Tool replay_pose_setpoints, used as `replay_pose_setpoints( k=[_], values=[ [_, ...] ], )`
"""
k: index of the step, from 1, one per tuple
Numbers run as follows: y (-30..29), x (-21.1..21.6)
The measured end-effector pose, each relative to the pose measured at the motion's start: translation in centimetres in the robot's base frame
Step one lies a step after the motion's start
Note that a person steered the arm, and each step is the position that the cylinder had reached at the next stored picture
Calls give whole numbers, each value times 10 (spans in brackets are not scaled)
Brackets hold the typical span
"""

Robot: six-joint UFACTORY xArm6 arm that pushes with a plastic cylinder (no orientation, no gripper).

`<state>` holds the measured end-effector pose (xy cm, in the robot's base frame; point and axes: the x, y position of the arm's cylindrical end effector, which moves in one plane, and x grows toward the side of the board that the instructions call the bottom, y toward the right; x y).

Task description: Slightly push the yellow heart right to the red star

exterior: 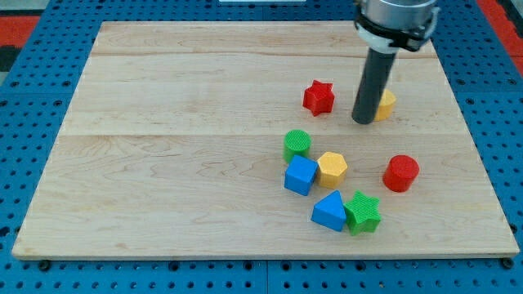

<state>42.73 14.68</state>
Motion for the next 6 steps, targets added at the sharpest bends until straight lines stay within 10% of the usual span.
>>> replay_pose_setpoints(
  k=[6],
  values=[
    [27, 26]
  ],
)
